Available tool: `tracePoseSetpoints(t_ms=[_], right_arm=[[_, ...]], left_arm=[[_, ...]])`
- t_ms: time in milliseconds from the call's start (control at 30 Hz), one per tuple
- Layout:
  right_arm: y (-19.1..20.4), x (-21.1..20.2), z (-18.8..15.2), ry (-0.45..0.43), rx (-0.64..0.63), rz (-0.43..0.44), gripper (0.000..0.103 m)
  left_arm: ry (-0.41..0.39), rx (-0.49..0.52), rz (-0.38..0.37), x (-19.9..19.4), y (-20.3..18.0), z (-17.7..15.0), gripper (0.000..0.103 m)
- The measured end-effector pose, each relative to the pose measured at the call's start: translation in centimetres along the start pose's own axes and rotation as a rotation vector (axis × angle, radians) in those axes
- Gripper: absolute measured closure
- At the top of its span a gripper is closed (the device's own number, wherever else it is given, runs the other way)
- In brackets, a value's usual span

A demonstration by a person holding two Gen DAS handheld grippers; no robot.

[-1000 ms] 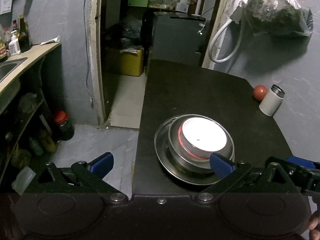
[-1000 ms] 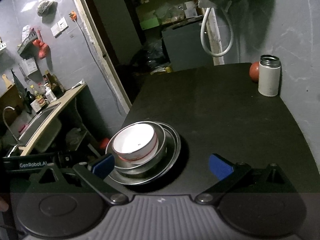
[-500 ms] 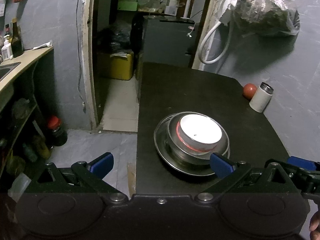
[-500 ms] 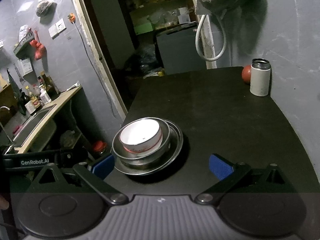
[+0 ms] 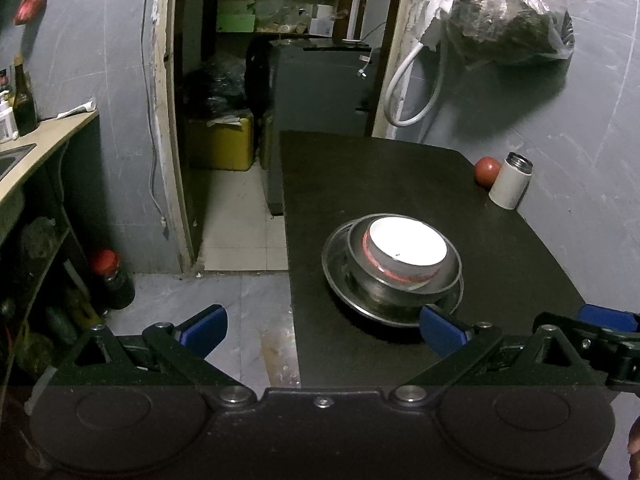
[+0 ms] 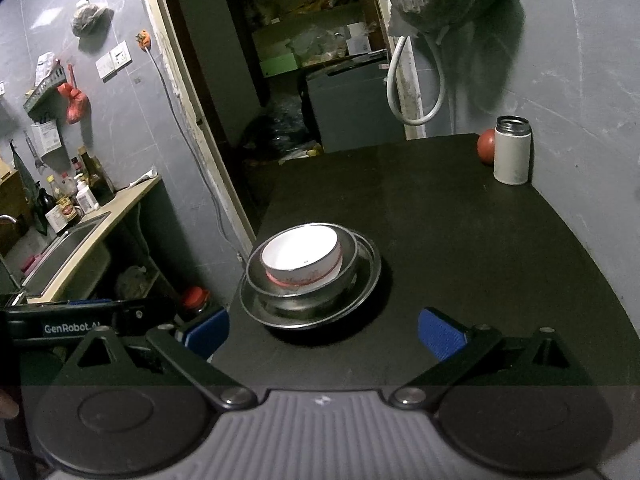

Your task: Organize plates and bowls

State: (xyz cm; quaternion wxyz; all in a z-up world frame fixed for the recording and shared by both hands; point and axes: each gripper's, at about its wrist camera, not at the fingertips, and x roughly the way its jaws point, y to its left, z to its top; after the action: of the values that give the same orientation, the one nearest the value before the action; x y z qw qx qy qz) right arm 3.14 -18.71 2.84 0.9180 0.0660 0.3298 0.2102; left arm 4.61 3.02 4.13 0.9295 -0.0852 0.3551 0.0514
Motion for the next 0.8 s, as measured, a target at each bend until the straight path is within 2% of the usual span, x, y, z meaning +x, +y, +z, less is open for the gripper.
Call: tracePoseSetpoints(t_ms=[800], right_arm=[[0.8, -1.8, -4.4, 0.051, 0.019, -0.048, 0.0]], left_arm=[[0.054, 0.015, -0.015, -1.5, 1.3, -4.4, 0.001]])
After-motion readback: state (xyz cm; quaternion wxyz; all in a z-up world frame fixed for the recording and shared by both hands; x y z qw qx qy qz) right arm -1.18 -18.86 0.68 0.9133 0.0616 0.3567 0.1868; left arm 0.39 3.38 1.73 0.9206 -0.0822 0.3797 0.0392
